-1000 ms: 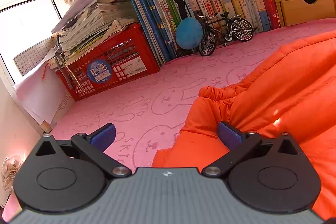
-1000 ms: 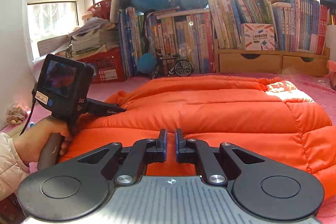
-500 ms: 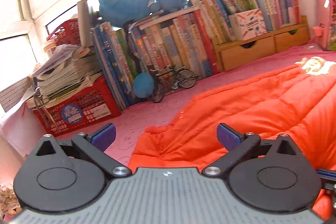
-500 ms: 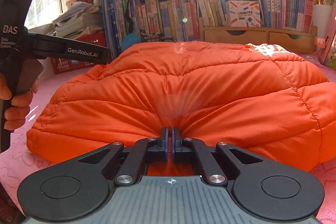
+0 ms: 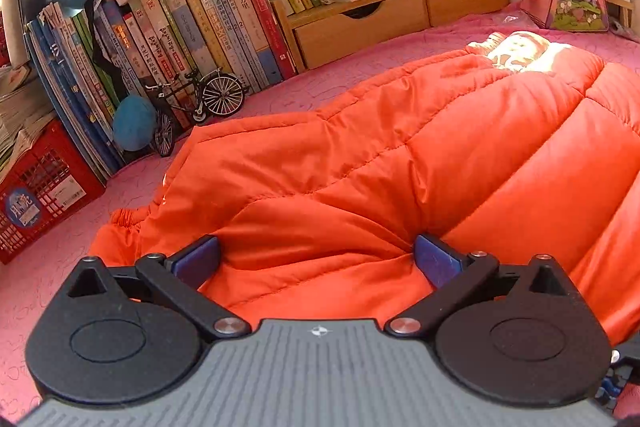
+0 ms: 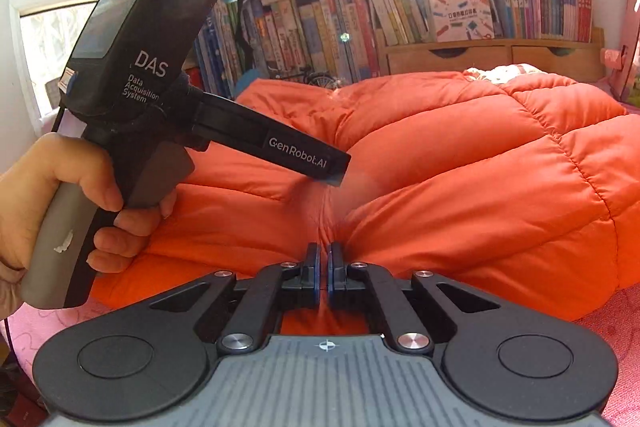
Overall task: Fold clothes
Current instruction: 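Hold the jacket with the closed right gripper while the left gripper moves above it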
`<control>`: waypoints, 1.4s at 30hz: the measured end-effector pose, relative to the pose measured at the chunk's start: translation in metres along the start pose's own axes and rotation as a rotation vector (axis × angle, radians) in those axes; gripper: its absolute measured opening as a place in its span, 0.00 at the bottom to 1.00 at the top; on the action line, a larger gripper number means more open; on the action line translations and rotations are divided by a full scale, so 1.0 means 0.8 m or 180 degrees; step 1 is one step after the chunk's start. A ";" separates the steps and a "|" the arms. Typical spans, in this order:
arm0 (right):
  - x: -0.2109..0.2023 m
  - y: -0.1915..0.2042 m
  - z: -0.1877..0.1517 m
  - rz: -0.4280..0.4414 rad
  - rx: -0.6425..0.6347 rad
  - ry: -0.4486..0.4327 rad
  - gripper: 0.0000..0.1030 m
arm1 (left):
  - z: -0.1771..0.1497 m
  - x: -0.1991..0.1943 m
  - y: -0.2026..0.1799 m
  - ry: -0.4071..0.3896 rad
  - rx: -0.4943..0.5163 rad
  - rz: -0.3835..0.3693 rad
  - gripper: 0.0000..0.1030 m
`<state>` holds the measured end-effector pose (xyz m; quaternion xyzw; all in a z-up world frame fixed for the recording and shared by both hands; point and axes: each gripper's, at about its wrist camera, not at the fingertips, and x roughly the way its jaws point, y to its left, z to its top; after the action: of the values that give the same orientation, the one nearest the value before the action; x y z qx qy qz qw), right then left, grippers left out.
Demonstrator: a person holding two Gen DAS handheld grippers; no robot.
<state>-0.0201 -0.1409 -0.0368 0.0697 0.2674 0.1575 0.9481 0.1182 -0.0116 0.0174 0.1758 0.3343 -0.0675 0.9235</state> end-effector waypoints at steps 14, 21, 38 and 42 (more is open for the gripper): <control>-0.003 -0.014 0.003 0.0129 0.0188 0.0007 0.04 | 0.041 0.017 0.022 0.0276 -0.0554 -0.0014 1.00; -0.005 -0.020 0.007 0.0178 0.0251 0.0011 0.04 | 0.020 -0.061 0.018 -0.0121 -0.0513 -0.0557 1.00; -0.004 -0.021 0.002 0.0158 0.0205 -0.0005 0.04 | -0.021 -0.022 -0.028 0.0011 -0.0603 -0.0309 1.00; -0.006 -0.023 0.001 0.0160 0.0202 -0.0007 0.04 | -0.023 -0.021 -0.041 -0.0130 -0.0507 -0.0112 1.00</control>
<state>-0.0183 -0.1595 -0.0377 0.1066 0.2693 0.1726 0.9414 0.0860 -0.0351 0.0058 0.0944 0.3227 -0.0605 0.9398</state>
